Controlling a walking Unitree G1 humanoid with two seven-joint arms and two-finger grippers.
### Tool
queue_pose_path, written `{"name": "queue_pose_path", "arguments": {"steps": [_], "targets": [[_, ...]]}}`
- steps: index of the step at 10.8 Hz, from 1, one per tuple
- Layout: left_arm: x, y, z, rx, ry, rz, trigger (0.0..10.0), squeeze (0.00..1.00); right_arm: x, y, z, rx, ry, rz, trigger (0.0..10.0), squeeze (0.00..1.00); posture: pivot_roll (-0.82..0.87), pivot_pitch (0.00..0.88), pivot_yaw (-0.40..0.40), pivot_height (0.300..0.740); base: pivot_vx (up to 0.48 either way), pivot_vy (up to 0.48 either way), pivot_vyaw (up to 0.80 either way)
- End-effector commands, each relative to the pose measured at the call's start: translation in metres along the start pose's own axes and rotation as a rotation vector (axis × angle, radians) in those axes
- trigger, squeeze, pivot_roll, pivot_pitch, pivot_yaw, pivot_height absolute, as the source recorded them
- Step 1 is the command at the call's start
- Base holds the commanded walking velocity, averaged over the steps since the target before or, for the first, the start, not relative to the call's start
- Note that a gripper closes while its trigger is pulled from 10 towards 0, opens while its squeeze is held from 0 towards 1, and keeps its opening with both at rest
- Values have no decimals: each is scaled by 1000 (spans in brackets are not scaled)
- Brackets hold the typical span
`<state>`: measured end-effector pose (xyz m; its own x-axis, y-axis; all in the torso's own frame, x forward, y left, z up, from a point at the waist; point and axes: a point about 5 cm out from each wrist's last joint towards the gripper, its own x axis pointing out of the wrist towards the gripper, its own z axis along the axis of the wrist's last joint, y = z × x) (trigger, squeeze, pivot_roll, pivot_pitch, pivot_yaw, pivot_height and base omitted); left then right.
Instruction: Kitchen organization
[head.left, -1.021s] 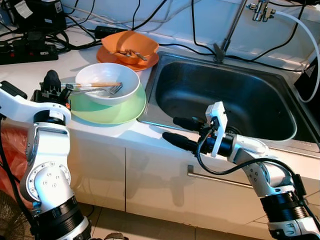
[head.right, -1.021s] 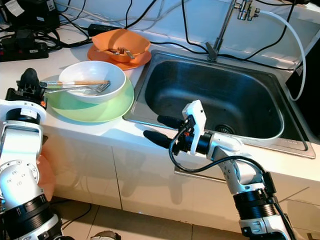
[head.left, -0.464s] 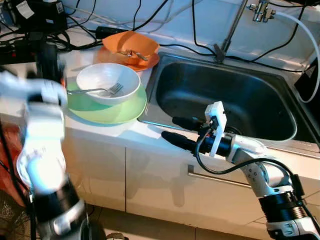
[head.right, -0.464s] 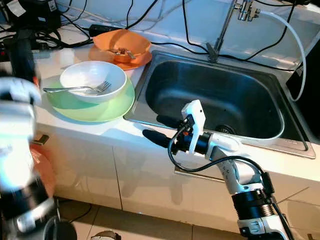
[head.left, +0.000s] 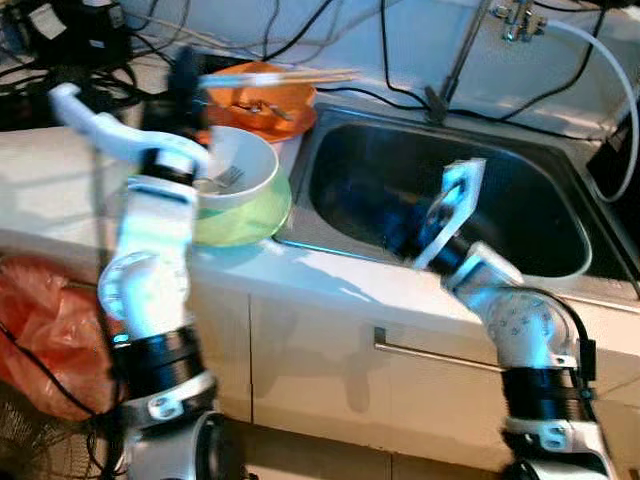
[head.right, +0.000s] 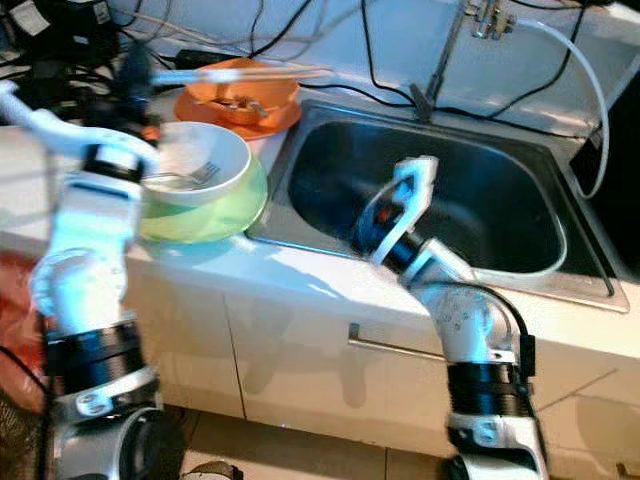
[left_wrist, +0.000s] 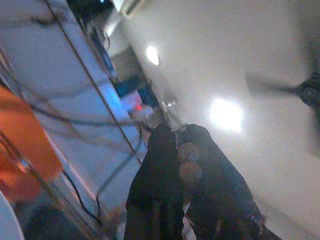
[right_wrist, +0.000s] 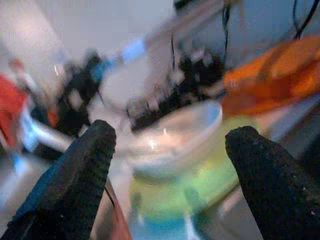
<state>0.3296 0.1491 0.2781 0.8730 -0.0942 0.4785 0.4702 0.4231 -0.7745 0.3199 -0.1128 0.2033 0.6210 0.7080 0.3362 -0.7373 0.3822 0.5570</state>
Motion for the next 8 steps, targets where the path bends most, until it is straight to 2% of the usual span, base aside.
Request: {"name": "queue_pose_path", "arguments": {"steps": [1, 2, 3, 5, 6, 7, 8], "targets": [[3, -5, -10, -10, 45, -31, 0, 0, 0, 3, 10, 12, -38, 2, 10000, 0, 139, 27, -60, 740, 0, 0, 0], [5, -5, -21, -40, 69, -41, 0, 0, 6, 7, 15, 75, -87, -1, 10000, 0, 131, 26, -55, 740, 0, 0, 0], [6, -8, -41, -93, 111, -60, 0, 0, 17, 13, 22, 180, -167, 0, 10000, 0, 124, 24, -49, 740, 0, 0, 0], [4, -9, -63, -139, 181, -71, 0, 0, 29, 18, 29, 302, -270, 9, 10000, 0, 119, 26, -44, 740, 0, 0, 0], [3, -8, -67, -157, 194, -63, 0, 0, 32, 19, 28, 310, -279, 4, 10000, 0, 119, 27, -42, 740, 0, 0, 0], [-1, -12, -77, -189, 252, -84, 0, 0, 33, 17, 29, 331, -298, -14, 10000, 0, 120, 30, -42, 740, 0, 0, 0], [-4, -14, -81, -188, 274, -95, 0, 0, 33, 15, 30, 341, -307, -28, 10000, 0, 120, 32, -44, 740, 0, 0, 0]]}}
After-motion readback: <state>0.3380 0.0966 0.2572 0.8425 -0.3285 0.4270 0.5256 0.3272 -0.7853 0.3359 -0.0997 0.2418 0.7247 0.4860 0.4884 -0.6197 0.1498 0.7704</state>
